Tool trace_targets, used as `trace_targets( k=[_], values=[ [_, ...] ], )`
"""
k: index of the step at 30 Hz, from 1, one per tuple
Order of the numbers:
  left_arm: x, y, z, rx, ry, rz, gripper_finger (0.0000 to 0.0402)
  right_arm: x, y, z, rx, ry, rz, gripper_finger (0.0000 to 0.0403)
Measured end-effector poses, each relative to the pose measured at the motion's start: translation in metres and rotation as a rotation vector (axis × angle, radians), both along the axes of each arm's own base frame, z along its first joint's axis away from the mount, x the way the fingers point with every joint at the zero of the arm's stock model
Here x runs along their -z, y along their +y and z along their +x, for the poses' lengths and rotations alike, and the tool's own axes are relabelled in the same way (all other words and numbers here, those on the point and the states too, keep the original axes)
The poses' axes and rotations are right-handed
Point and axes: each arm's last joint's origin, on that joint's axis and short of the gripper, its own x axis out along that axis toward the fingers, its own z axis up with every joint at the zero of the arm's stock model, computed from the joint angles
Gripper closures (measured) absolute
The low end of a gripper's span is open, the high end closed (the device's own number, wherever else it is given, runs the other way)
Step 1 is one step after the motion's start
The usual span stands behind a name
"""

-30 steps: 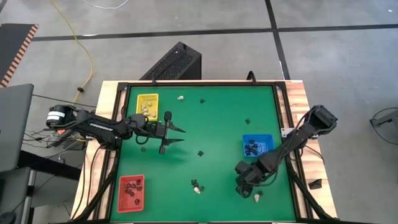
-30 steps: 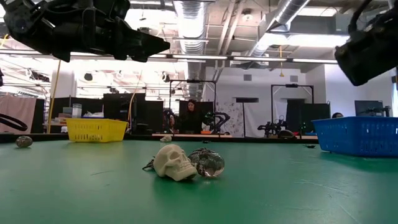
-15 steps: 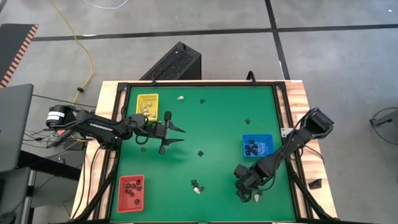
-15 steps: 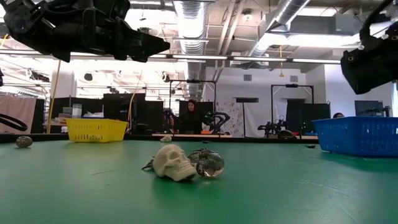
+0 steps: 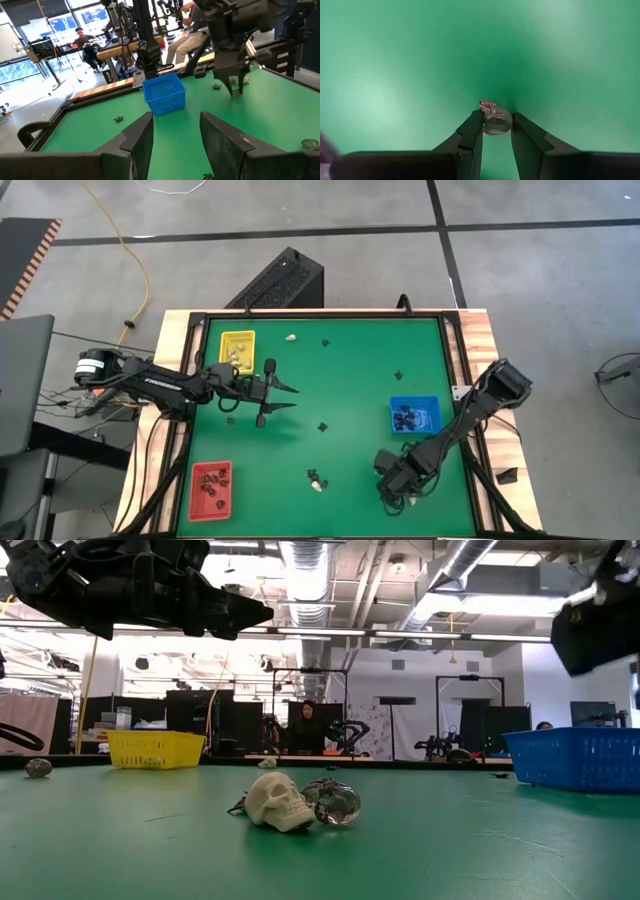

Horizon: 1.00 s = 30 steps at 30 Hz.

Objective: Sort Halloween decoration
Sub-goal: Put the black skull toy into the red bin

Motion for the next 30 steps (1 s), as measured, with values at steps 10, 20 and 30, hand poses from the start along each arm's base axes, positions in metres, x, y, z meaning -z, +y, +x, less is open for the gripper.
trace_targets(
  k=[10,20,30],
  values=[
    [-0.004,-0.001,-0.003,0.024,-0.008,0.008,0.0251,-0.045,-0.002,0.039,-0.085,-0.289,-0.112,0.0263],
    [-0.01,0.011,-0.035,-0.05,0.195,-0.005,0.0251,-0.06,-0.031,0.131,-0.426,-0.977,-0.295,0.0283],
    [-0.025,-0.003,-0.091,0.025,0.284,-0.184,0.0251,-0.012,-0.043,0.261,-0.593,-1.344,-0.368,0.0277]
  ],
)
